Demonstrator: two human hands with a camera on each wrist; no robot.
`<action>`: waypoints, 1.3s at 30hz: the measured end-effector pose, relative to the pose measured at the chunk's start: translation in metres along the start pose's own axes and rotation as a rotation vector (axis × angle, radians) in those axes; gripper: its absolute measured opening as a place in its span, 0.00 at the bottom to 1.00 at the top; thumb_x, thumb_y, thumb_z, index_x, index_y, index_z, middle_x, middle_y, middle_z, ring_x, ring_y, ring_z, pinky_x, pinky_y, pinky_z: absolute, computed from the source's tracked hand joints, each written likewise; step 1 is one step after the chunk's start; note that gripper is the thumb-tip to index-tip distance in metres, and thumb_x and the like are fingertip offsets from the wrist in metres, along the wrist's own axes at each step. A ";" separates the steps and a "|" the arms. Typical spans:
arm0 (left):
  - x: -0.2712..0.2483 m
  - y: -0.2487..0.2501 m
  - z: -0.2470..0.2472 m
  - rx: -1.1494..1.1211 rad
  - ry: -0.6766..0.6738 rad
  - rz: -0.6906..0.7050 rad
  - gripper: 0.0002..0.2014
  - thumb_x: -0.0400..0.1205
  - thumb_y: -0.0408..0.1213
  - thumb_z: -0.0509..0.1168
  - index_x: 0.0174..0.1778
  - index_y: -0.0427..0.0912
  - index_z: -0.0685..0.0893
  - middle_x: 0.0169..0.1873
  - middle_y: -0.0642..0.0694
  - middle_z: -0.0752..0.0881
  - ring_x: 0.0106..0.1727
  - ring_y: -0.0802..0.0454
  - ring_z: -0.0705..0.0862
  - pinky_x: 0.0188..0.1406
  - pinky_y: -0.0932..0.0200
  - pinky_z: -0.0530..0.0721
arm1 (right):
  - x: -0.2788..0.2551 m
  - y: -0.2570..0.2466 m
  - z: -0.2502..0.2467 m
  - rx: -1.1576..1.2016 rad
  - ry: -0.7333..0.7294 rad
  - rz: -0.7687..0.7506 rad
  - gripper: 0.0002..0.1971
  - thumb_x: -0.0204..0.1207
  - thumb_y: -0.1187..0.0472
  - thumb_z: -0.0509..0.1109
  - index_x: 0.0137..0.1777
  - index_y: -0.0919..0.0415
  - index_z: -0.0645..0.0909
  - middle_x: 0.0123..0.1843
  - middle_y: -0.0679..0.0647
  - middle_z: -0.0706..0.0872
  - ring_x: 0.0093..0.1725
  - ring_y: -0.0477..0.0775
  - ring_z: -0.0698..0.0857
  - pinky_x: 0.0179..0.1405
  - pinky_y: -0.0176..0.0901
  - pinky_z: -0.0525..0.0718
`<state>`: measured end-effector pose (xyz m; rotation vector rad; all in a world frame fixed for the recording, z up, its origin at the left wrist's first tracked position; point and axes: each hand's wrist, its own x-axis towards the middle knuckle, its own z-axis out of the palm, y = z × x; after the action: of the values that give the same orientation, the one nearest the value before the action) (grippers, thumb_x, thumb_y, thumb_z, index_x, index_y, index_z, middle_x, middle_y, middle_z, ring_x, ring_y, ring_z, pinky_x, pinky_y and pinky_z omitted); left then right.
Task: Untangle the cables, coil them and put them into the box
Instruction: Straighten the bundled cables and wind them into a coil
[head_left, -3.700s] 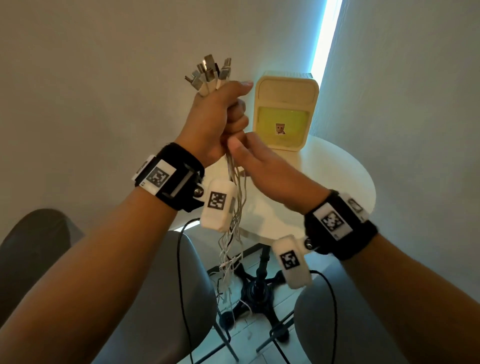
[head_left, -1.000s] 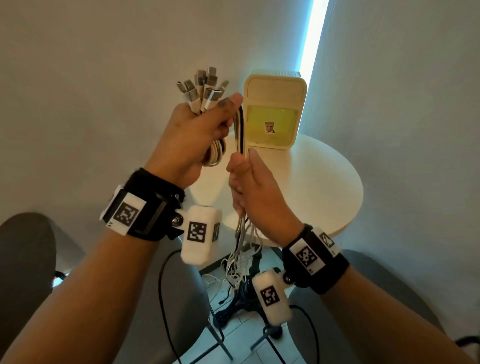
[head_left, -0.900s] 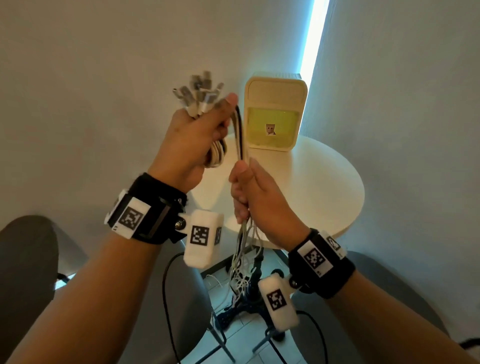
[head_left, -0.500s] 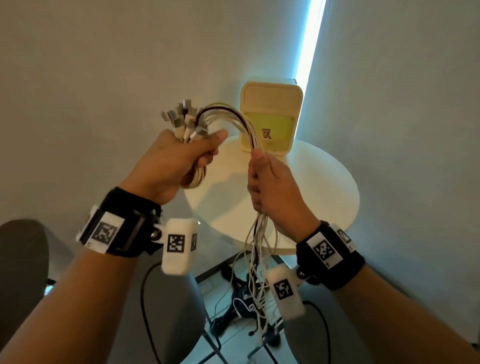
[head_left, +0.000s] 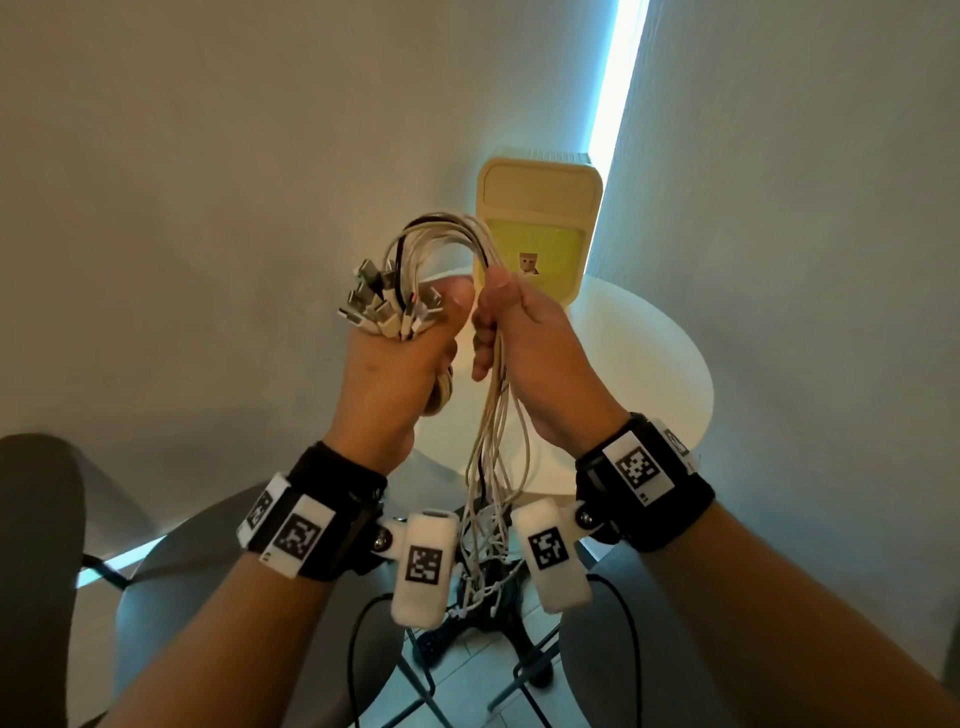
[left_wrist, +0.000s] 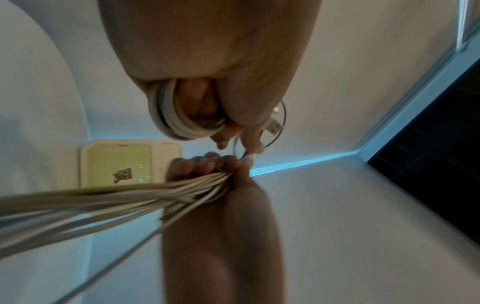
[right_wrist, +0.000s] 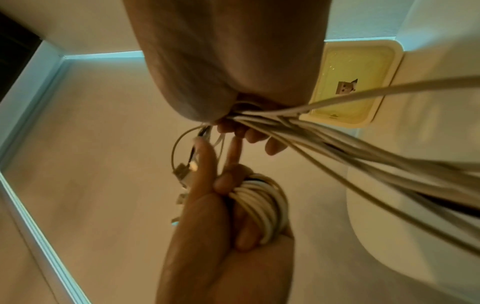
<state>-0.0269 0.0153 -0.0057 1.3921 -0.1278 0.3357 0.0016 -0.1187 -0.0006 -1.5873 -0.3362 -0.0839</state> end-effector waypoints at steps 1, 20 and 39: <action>0.002 0.004 0.001 0.019 -0.028 0.007 0.22 0.85 0.49 0.75 0.60 0.31 0.89 0.24 0.51 0.74 0.25 0.53 0.70 0.25 0.57 0.66 | 0.000 0.001 -0.001 -0.007 -0.028 0.016 0.25 0.95 0.46 0.54 0.59 0.70 0.81 0.36 0.54 0.79 0.31 0.52 0.78 0.32 0.45 0.83; 0.018 0.018 0.020 -0.125 0.001 -0.066 0.17 0.84 0.31 0.76 0.55 0.17 0.85 0.28 0.25 0.81 0.26 0.42 0.82 0.23 0.56 0.83 | -0.007 -0.009 -0.002 -0.260 -0.171 -0.039 0.16 0.96 0.50 0.53 0.49 0.52 0.76 0.29 0.42 0.79 0.27 0.48 0.79 0.30 0.52 0.85; 0.049 0.016 -0.006 -0.013 -0.118 -0.035 0.21 0.86 0.42 0.76 0.62 0.24 0.86 0.22 0.51 0.69 0.21 0.56 0.64 0.18 0.62 0.63 | -0.028 0.019 -0.029 -0.002 -0.169 0.177 0.20 0.94 0.43 0.56 0.48 0.59 0.73 0.28 0.45 0.65 0.25 0.46 0.60 0.21 0.39 0.60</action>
<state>0.0140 0.0308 0.0225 1.4001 -0.2018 0.2228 -0.0155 -0.1523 -0.0243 -1.6237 -0.3250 0.1867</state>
